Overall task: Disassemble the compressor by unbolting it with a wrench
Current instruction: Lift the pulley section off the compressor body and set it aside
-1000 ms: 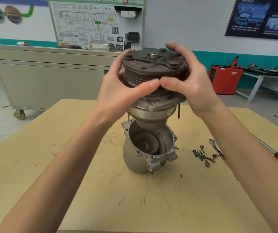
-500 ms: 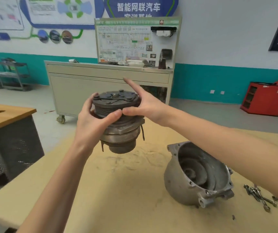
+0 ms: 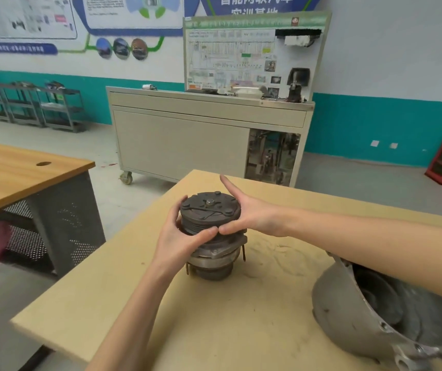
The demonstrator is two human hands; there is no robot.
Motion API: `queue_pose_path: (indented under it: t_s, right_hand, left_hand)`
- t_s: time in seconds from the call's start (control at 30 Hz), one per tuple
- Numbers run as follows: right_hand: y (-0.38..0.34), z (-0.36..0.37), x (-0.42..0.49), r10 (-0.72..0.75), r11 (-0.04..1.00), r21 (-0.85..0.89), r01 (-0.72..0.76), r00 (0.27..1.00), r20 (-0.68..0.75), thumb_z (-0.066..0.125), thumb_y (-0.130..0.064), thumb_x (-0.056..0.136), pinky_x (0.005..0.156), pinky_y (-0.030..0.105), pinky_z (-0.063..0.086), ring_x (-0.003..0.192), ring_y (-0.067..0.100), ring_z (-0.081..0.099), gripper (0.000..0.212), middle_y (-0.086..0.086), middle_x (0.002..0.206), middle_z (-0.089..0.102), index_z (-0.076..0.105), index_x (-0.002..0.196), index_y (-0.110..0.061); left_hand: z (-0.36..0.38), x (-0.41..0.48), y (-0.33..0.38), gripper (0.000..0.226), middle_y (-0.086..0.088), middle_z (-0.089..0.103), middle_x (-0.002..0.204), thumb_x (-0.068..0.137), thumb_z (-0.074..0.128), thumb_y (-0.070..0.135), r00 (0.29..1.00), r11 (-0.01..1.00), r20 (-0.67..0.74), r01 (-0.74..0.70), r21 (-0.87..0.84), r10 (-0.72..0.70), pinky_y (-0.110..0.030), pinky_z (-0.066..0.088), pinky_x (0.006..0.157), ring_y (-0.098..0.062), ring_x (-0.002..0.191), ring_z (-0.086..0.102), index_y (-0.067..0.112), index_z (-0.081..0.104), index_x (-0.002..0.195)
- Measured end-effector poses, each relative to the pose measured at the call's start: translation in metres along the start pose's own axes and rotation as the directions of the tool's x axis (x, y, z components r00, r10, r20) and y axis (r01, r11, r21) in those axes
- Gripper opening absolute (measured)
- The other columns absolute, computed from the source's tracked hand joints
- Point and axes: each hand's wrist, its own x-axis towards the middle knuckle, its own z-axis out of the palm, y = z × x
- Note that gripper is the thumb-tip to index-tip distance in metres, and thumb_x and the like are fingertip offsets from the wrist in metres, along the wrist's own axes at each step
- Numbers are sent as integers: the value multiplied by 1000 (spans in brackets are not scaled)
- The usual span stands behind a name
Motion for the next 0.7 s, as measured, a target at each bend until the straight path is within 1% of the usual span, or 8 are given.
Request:
queue_pose_path:
  t_s: [0.17,0.3,0.37,0.43,0.47,0.53,0.63,0.7]
  right_hand:
    - [12,-1,0,37,999,6,-37,999,29,77,-5,77,92,15,45,123,13,45,121,-7,134,39,-13,147,-44]
    - [-1,-3,-4,134,987,-101,-127,989,65,76,-6,78,89,13,44,123,13,42,123,-1,151,29,-21,146,-42]
    - [-24,-11,-10,204,949,-259,-178,976,75,76,-11,79,110,30,30,139,21,26,122,2,160,9,-22,145,-40]
    - [-51,-31,-23,174,798,-587,-136,985,9,77,-23,79,118,38,13,146,20,6,117,-1,161,-2,-17,148,-37]
    - [-63,-44,-33,101,672,-734,-96,994,-38,75,-28,81,118,37,11,147,18,6,110,-3,161,1,-11,150,-34]
    - [-82,-73,-62,-49,481,-871,-101,989,-141,65,-40,87,112,31,21,142,18,24,86,-2,157,22,11,152,-29]
    - [-76,-112,-117,-27,389,-871,-300,941,-337,45,-56,92,91,27,38,108,17,52,56,1,132,56,46,136,-23]
    - [-53,-126,-152,108,367,-825,-429,901,-420,34,-61,90,84,28,43,95,14,57,59,0,118,63,56,124,-17]
  left_hand:
    - [-4,-4,-7,120,37,62,108,41,84,49,999,997,37,26,79,-29,-26,49,93,14,106,58,38,29,147]
    - [-7,-5,-5,138,44,50,111,47,89,51,993,983,87,67,172,-82,-8,43,85,29,100,49,38,4,154]
    - [-11,-5,2,140,35,46,126,57,90,49,982,965,145,79,249,-118,-7,39,92,24,115,43,36,-9,154]
    - [-17,-9,15,132,17,31,152,63,80,54,973,935,165,97,342,-161,-32,27,115,-1,144,22,37,-16,152]
    - [-21,-11,22,128,10,21,159,63,76,57,976,919,135,106,380,-169,-41,20,119,-10,148,13,37,-15,152]
    - [-26,-18,35,115,5,19,161,65,66,61,995,917,7,89,390,-100,-37,21,117,-13,148,17,32,1,156]
    - [-10,-48,57,62,11,57,135,84,64,45,968,982,-220,-87,169,123,-23,39,104,-3,128,49,26,45,139]
    - [18,-72,63,25,13,72,108,91,67,28,969,991,-206,-136,9,135,-12,49,85,2,105,64,27,61,115]
